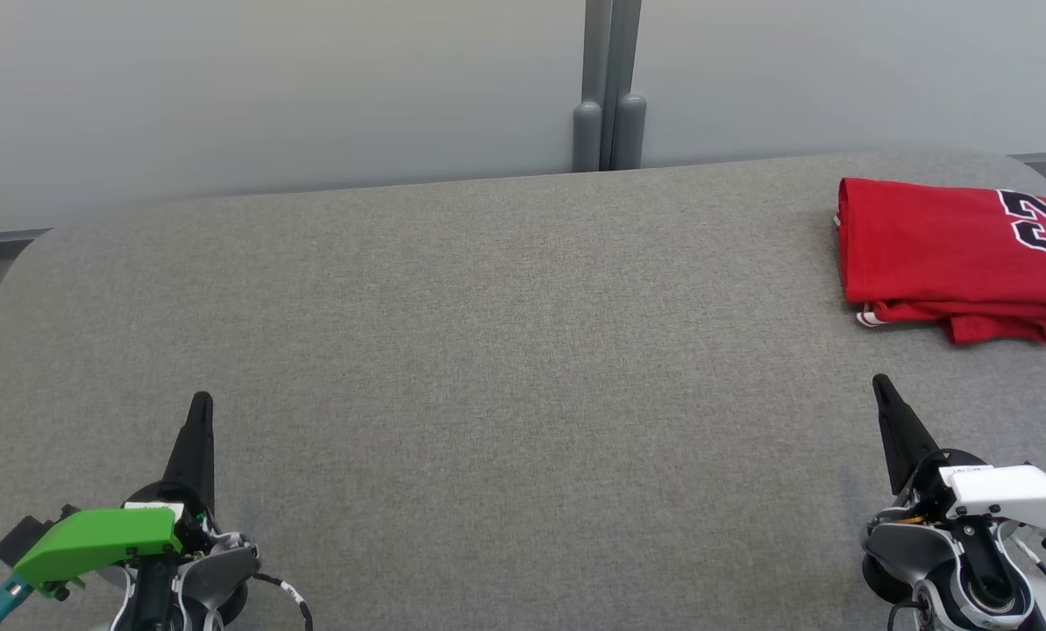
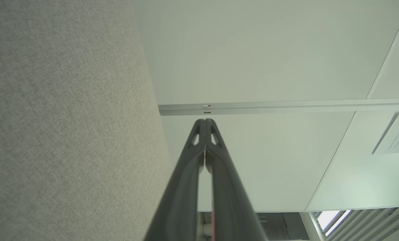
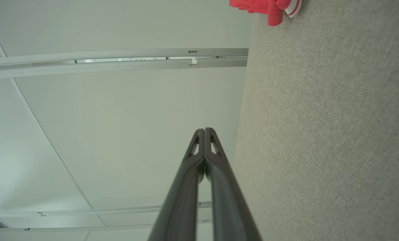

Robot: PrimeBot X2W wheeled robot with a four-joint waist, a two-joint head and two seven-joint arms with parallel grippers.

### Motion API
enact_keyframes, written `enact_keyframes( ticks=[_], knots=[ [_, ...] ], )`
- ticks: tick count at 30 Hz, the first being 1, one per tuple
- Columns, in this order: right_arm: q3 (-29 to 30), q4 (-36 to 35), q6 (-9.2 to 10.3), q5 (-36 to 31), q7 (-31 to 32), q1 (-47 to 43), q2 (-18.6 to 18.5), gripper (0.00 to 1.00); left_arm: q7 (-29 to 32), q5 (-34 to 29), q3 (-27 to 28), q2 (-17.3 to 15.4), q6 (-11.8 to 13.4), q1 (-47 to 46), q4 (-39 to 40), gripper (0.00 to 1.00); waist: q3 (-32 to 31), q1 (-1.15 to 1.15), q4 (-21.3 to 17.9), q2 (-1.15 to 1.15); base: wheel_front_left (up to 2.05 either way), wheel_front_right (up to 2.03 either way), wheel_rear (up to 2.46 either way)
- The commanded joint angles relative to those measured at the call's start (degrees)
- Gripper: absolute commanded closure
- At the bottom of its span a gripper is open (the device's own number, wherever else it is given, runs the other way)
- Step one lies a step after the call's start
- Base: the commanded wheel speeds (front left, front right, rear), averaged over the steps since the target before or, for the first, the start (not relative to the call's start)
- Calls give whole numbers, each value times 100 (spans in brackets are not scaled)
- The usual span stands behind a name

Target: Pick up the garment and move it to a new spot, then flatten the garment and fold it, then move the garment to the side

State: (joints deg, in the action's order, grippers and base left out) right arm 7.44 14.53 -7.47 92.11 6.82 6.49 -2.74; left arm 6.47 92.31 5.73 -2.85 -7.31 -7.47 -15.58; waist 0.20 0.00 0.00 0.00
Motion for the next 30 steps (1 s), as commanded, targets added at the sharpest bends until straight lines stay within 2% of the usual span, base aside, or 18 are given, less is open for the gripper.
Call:
enact_keyframes(
  ticks=[1,30],
  knots=[
    [-3,10,-4,28,11,61,-27,100,-5,8,22,1,-36,-69,8,100,0,0,0,0,0,0,0],
    [-4,10,-4,28,11,60,-27,100,-5,9,21,1,-36,-69,9,100,0,0,0,0,0,0,0]
  ],
)
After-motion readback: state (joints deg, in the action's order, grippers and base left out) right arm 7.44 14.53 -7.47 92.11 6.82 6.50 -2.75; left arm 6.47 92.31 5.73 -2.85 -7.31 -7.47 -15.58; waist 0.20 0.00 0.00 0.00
